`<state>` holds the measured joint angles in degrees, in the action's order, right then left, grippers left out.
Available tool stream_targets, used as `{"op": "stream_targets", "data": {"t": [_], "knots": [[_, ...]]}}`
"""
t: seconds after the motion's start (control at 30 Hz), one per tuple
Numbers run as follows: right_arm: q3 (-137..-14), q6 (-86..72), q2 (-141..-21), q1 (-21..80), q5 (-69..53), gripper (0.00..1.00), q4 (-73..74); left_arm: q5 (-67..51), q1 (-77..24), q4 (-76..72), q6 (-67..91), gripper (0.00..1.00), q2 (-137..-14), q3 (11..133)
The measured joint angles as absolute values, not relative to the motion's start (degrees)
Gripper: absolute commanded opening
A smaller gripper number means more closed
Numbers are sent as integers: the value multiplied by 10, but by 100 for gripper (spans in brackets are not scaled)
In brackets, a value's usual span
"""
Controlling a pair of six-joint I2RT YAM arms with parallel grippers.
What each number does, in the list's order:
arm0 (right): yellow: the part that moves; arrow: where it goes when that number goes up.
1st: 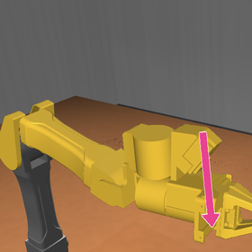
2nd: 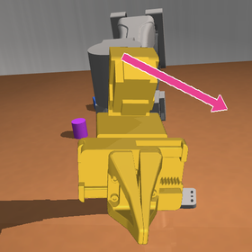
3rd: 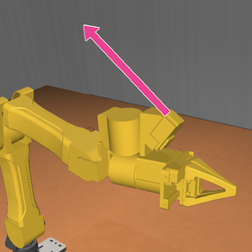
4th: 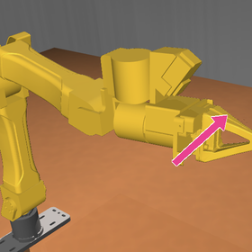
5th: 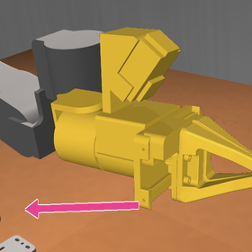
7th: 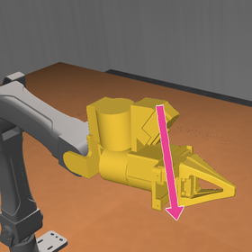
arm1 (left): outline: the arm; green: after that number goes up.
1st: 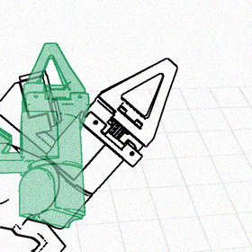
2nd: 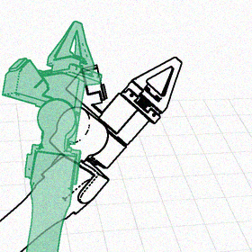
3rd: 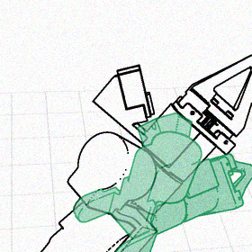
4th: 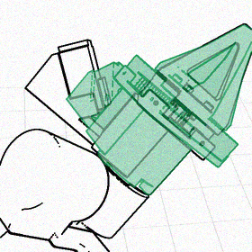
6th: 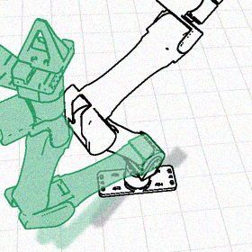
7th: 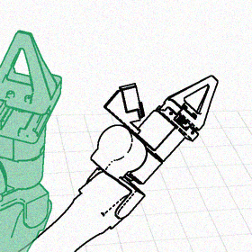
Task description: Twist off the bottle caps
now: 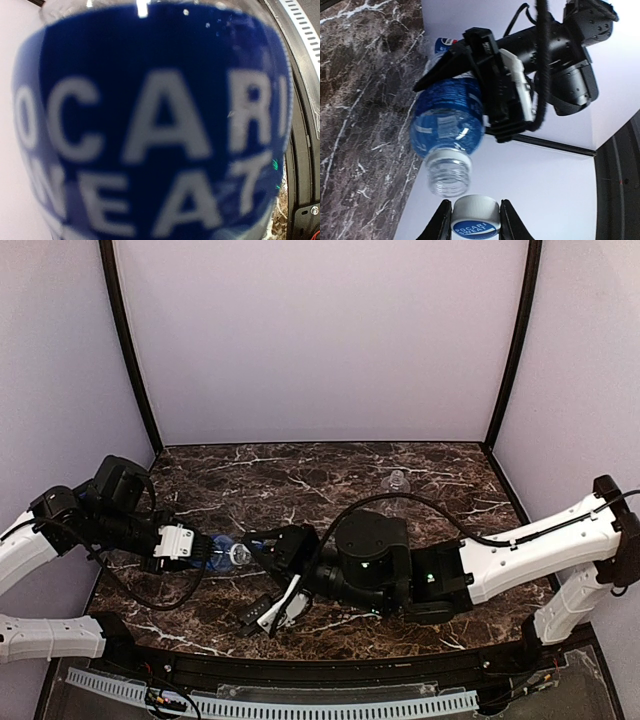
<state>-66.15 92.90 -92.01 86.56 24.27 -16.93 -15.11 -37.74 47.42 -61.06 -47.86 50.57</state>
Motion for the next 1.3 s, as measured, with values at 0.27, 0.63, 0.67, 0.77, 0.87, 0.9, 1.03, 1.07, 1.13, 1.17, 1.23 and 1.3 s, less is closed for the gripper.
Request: {"op": "stream_targets", "data": {"t": [0.27, 0.63, 0.67, 0.77, 0.87, 0.9, 1.03, 1.07, 1.13, 1.17, 1.23, 1.3], "knots": [[-665, 929, -890, 865, 249, 0, -224, -144, -378, 481, -610, 35, -478, 504], [-927, 214, -890, 633, 193, 0, 182, -70, -370, 367, -518, 36, -463, 489], [-927, 161, -891, 610, 174, 0, 213, -57, -367, 350, -507, 36, -463, 489], [-926, 33, -918, 577, 110, 0, 308, -16, -359, 297, -476, 36, -462, 487], [-927, -51, -990, 572, 49, 0, 384, 14, -353, 253, -453, 37, -462, 487], [-928, -66, -1016, 570, 31, 0, 404, 21, -351, 243, -447, 37, -462, 487], [-943, -107, -1136, 569, -15, 0, 488, 28, -348, 228, -429, 38, -462, 487], [-950, -113, -1162, 569, -19, 0, 504, 28, -347, 227, -426, 38, -461, 487], [-964, -119, -1202, 569, -26, 0, 530, 28, -345, 227, -422, 38, -460, 487], [-969, -122, -1217, 569, -29, 0, 541, 27, -345, 227, -421, 38, -460, 487], [-977, -126, -1233, 569, -35, 0, 554, 27, -343, 227, -418, 38, -458, 487], [-984, -128, -1240, 569, -38, 0, 561, 26, -342, 227, -417, 38, -456, 487]]}}
